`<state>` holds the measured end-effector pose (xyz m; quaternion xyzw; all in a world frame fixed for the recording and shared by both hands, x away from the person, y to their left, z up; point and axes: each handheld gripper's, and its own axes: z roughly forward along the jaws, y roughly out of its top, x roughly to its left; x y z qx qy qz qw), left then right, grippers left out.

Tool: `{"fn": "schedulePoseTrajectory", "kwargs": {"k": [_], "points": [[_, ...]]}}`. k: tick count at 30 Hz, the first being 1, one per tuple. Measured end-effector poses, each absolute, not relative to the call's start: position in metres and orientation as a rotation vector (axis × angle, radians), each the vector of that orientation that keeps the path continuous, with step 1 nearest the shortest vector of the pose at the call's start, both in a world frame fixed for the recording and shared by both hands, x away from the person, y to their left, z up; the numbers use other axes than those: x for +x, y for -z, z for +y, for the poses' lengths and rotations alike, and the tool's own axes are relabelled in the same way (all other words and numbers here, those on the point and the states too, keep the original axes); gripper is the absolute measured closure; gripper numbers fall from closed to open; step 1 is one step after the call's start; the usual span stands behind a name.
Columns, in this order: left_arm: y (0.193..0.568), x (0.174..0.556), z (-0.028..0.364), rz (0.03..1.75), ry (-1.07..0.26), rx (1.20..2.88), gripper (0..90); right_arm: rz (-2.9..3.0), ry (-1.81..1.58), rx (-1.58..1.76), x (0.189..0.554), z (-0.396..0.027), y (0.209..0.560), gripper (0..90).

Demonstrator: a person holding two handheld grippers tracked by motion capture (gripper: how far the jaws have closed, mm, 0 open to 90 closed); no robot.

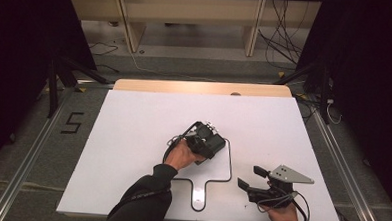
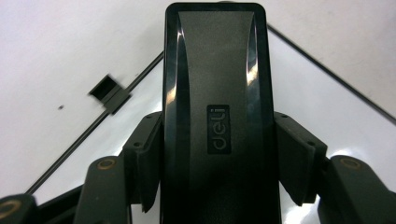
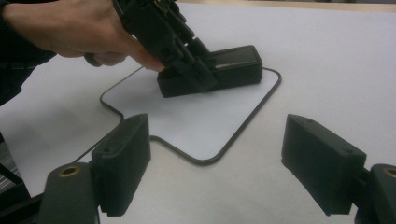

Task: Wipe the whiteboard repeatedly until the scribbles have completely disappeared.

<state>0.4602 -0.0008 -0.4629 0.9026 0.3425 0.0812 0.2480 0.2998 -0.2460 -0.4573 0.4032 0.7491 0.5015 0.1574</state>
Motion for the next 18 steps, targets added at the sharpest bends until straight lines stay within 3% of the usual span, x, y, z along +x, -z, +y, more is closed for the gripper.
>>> {"fn": "schedulePoseTrajectory", "kwargs": {"k": [8, 18], "points": [[0.464, 0.457, 0.032, 0.958, -0.212, 2.457, 40.1, 2.140, -1.436, 1.154, 0.300, -0.246, 0.457, 24.5], [0.464, 0.464, -0.003, 0.918, -0.227, 2.467, 40.1, 2.144, -1.434, 1.154, 0.299, -0.245, 0.457, 24.5]]}}
